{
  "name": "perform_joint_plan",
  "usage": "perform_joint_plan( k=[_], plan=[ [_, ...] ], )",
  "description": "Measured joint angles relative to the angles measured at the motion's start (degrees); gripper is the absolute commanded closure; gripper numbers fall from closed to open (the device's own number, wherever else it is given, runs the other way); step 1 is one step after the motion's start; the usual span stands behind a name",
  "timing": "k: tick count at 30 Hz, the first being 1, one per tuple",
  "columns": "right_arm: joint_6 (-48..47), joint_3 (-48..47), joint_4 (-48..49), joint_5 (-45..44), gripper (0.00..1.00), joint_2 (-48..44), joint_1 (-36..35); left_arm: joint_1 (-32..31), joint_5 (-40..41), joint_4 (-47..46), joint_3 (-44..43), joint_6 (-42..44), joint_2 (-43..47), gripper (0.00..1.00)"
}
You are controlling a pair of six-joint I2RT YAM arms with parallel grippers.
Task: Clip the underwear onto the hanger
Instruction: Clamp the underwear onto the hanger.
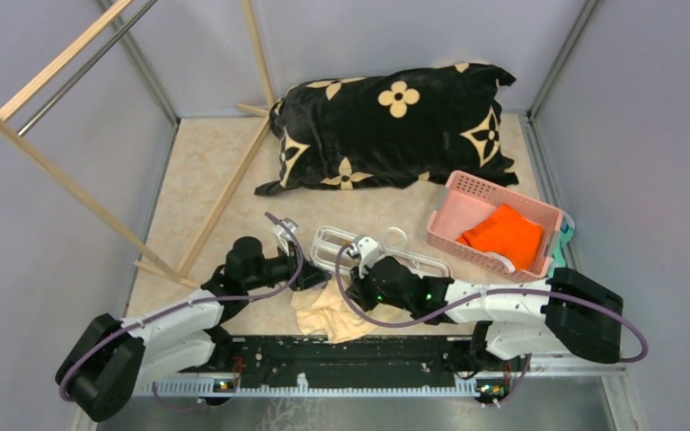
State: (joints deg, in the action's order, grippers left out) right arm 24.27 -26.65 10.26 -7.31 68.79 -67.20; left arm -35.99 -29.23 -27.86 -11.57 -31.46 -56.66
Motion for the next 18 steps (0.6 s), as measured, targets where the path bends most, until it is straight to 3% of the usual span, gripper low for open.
perform_joint_plan(
  k=[18],
  plan=[
    [-0.02,0.00,2.45,0.96,1.00,1.64,0.00,-1.38,-1.49,0.42,-3.37,1.49,-7.45,0.62]
  ],
)
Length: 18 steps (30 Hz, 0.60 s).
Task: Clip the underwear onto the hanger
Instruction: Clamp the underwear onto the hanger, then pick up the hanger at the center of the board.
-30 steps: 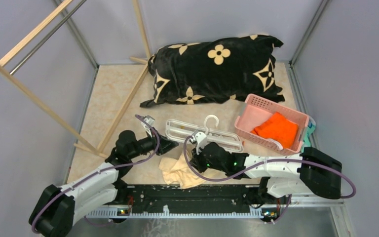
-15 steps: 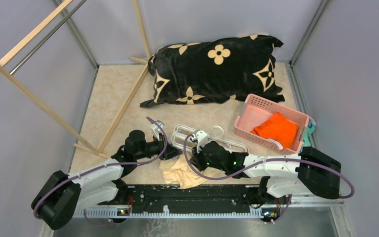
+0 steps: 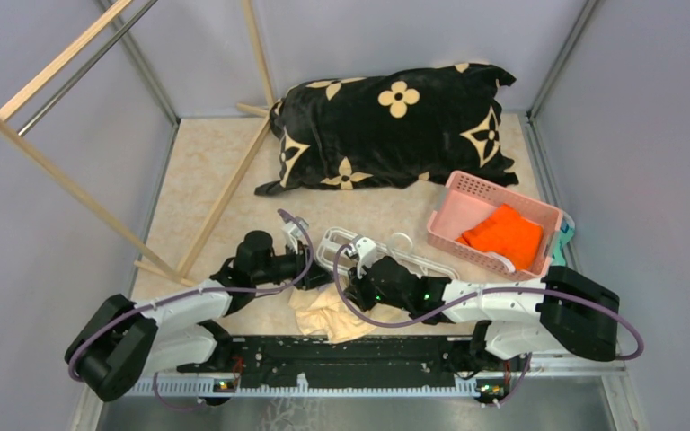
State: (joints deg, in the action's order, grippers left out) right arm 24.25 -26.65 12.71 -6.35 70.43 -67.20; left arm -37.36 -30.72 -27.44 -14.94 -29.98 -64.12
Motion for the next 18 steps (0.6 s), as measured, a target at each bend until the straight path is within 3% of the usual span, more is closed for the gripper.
perform_joint_plan(
  k=[18],
  plan=[
    [0.00,0.00,-0.17,0.37,1.00,0.00,0.00,-1.33,0.15,9.62,-3.87,5.07,-2.89,0.50]
  ],
)
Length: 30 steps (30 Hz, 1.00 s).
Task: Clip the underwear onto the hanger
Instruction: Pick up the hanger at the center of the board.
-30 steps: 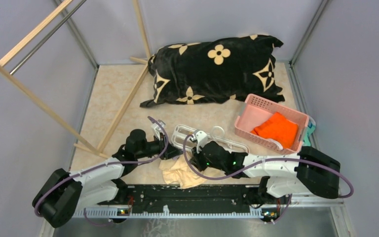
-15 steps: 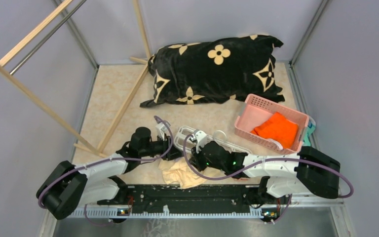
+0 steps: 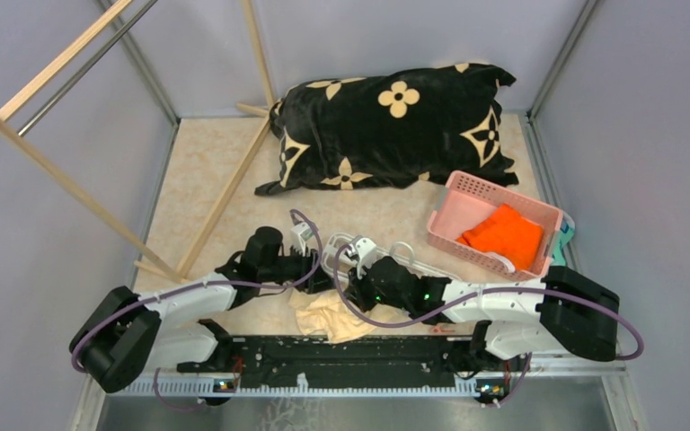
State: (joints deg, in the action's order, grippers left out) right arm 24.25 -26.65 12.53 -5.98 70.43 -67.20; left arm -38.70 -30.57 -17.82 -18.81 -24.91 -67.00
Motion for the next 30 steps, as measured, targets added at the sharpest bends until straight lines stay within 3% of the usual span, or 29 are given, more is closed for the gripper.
perform_joint_plan(
  k=[12,27,30],
  plan=[
    [0.00,0.02,0.02,0.09,1.00,0.00,0.00,-0.76,-0.20,4.24,-3.87,2.25,-4.59,0.45],
    [0.00,0.04,0.02,0.07,1.00,-0.31,0.00,-0.96,-0.13,5.16,-4.33,4.17,-4.11,0.87],
    [0.00,0.07,-0.11,0.07,1.00,-0.42,0.00,-0.96,-0.11,5.03,-4.52,4.20,-4.02,0.88]
  ],
)
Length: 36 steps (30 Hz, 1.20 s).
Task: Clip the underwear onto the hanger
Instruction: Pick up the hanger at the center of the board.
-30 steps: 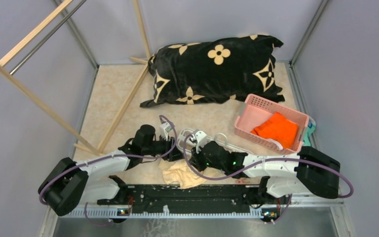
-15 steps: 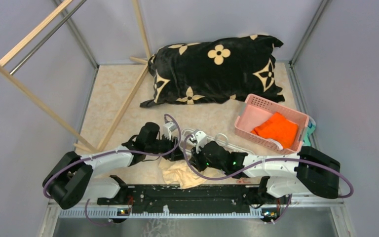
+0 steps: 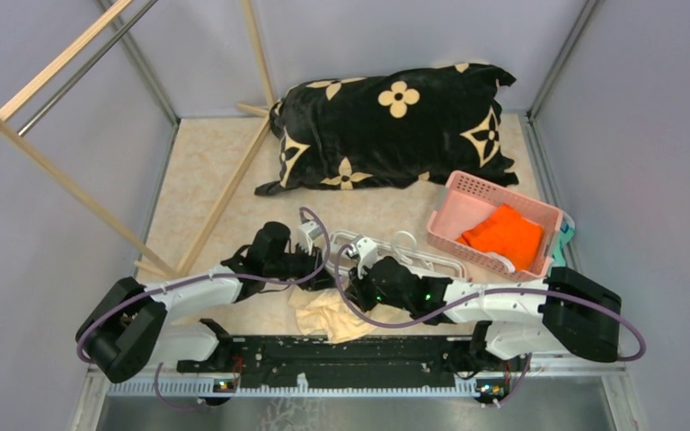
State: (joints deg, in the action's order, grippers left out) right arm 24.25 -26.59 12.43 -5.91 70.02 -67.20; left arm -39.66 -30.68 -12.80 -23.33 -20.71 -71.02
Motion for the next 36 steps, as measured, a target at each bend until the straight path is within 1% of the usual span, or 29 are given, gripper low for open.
perform_joint_plan(
  k=[1,2,3,4,7,11,13,17,20,22,24,27,29,31,33,36],
  plan=[
    [0.00,0.07,0.00,-0.02,1.00,-0.22,0.00,0.00,0.02,-0.04,0.00,-0.02,0.09,0.84],
    [0.02,0.26,0.02,-0.04,1.00,-0.48,0.00,0.00,0.07,-0.04,0.00,-0.02,0.24,0.74],
    [0.02,0.50,-0.09,-0.09,1.00,-0.92,0.00,0.00,0.09,-0.04,0.00,-0.02,0.46,0.62],
    [0.07,0.76,-0.13,-0.22,1.00,-1.29,0.00,0.00,0.22,-0.02,0.00,-0.02,0.68,0.54],
    [0.48,1.31,-0.90,-0.81,1.00,-2.32,0.00,0.00,1.73,0.59,0.00,-0.26,1.33,0.43],
    [1.09,2.36,-2.25,-1.99,1.00,-4.07,0.00,0.00,6.47,4.50,-0.02,-1.05,3.21,0.28],
    [1.20,2.78,-3.15,-2.54,1.00,-4.72,0.00,0.00,9.29,6.82,0.00,-1.75,5.25,0.17],
    [1.33,2.95,-4.11,-3.37,1.00,-5.05,0.00,0.00,15.93,11.39,-0.02,-3.61,12.11,0.17],
    [1.25,2.93,-4.92,-3.72,1.00,-5.07,0.00,0.00,19.98,14.10,-0.02,-4.66,17.38,0.24],
    [0.83,2.91,-5.62,-3.69,0.99,-5.07,0.00,0.00,21.53,14.73,0.00,-5.01,20.26,0.27],
    [0.31,2.80,-6.38,-3.19,0.84,-5.05,0.00,0.00,22.23,14.29,0.09,-5.01,21.88,0.27],
    [-1.53,1.49,-9.07,0.31,0.69,-5.03,0.13,0.00,22.49,13.18,0.48,-5.03,21.75,0.26],
    [-2.75,0.72,-10.67,3.34,0.53,-5.53,0.15,0.00,22.45,12.55,0.55,-5.03,20.11,0.25],
    [-3.80,0.31,-13.25,5.97,0.49,-7.87,0.13,0.00,22.29,11.41,0.55,-5.01,17.53,0.25],
    [-4.79,-0.59,-16.92,7.21,0.47,-11.69,0.13,0.00,22.16,10.29,0.50,-5.01,14.69,0.23],
    [-6.78,-5.05,-23.67,6.51,0.45,-16.46,0.13,0.00,22.16,10.64,-0.81,-5.16,10.64,0.21]
  ],
)
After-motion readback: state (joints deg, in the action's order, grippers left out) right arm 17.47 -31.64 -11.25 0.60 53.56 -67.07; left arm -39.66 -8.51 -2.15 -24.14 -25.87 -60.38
